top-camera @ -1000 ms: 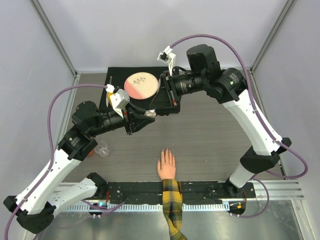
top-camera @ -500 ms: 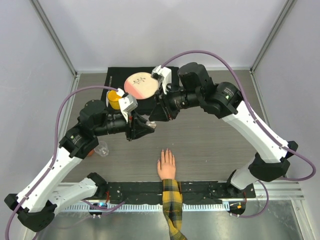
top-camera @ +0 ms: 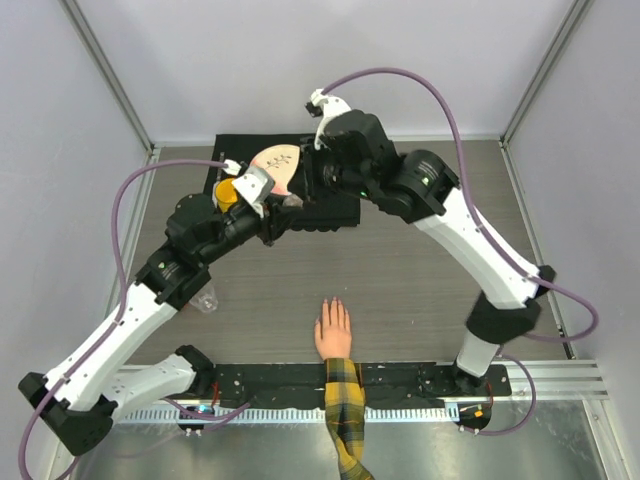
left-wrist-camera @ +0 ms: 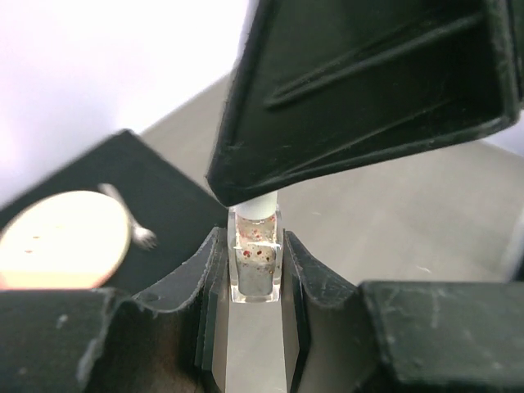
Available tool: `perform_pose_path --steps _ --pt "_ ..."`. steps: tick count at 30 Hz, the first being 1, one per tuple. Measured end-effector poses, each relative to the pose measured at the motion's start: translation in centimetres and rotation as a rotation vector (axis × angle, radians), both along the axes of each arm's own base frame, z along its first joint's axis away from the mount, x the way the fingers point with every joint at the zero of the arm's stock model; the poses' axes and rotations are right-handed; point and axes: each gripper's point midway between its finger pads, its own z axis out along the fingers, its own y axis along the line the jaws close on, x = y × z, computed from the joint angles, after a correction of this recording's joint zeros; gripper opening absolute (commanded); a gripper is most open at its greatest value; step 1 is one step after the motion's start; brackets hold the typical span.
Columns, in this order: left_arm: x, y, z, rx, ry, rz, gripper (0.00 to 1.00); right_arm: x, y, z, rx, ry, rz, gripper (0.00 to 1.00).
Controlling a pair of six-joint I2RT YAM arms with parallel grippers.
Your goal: Paint the nails
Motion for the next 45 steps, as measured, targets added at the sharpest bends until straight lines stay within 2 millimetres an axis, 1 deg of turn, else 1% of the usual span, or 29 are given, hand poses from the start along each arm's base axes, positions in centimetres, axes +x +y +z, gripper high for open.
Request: perform_pose_path --steps 2,4,6,8,12,13,15,16,18,19,21,22,25,28,32,33,34,36,38,40,44,45 --pt "1.7 0.1 0.2 0.015 -0.043 0.055 0.0 1.7 0.0 0.0 -0.032 0.017 -0.1 0.01" --pt "3.0 0.1 -0.3 0.044 -0.055 0.091 0.0 2.9 -0.1 -0.6 -0.057 0.031 -0.169 0.01" --pt "3.5 0.0 -1.2 0.072 -0.048 0.101 0.0 3.4 -0.4 -1.7 -0.084 0.057 -0.224 0.01" --pt "3.5 -0.1 -1.8 0.097 -0.043 0.093 0.0 3.4 -0.8 -2.4 -0.096 0.082 -0.257 0.06" --pt "3.1 -0.5 -1.8 0.096 -0.042 0.068 0.0 3.0 -1.3 -2.4 -0.092 0.093 -0.283 0.19" --pt "3.0 -0.6 -1.7 0.091 -0.043 0.062 0.0 2.8 -1.4 -2.3 -0.091 0.091 -0.285 0.27" --pt "2.7 -0.7 -1.4 0.079 -0.043 0.053 0.0 2.5 -1.5 -1.9 -0.08 0.089 -0.281 0.36" --pt "2.6 -0.7 -1.2 0.072 -0.043 0.052 0.0 2.3 -1.4 -1.7 -0.074 0.09 -0.276 0.43" --pt "2.3 -0.7 -0.1 0.036 -0.063 0.052 0.0 1.4 -1.0 -1.7 -0.067 0.105 -0.24 0.48" --pt "2.1 -0.5 0.0 0.027 -0.061 0.053 0.0 0.9 -0.6 -1.4 -0.052 0.107 -0.215 0.53" --pt "1.5 -0.1 0.4 0.005 -0.057 0.054 0.0 0.2 -0.2 -0.8 -0.028 0.114 -0.178 0.58" --pt "1.2 0.1 0.8 -0.008 -0.062 0.055 0.0 -0.4 -0.3 -0.4 -0.015 0.122 -0.153 0.61" --pt "0.1 0.8 2.2 -0.056 -0.076 0.055 0.0 -1.1 -0.4 0.6 0.031 0.134 -0.103 0.66" --pt "-1.3 1.7 3.6 -0.114 -0.085 0.054 0.0 -1.6 -1.2 1.6 0.079 0.156 -0.041 0.67" --pt "-2.9 2.5 4.6 -0.173 -0.061 0.042 0.0 -1.8 -3.3 2.8 0.131 0.15 0.041 0.7" --pt "-3.2 2.5 4.7 -0.186 -0.046 0.037 0.0 -2.0 -2.9 2.3 0.124 0.15 0.09 0.71" --pt "-3.5 2.5 4.7 -0.2 -0.023 0.026 0.0 -2.3 -4.1 3.3 0.145 0.119 0.119 0.7" --pt "-4.3 2.1 4.8 -0.226 0.021 -0.007 0.0 -3.4 -4.1 3.7 0.168 0.093 0.227 0.7" --pt "-5.1 1.7 5.1 -0.258 0.065 -0.043 0.0 -5.0 -3.6 4.3 0.212 0.071 0.363 0.68" --pt "-6.2 1.2 5.7 -0.298 0.114 -0.1 0.0 -6.0 -3.2 5.2 0.263 0.048 0.468 0.65" --pt "-8.5 0.6 6.9 -0.374 0.188 -0.203 0.0 -6.5 -2.5 6.5 0.335 -0.002 0.594 0.62" --pt "-9.0 0.5 7.3 -0.394 0.2 -0.225 0.0 -6.5 -2.4 6.8 0.348 -0.014 0.617 0.58"
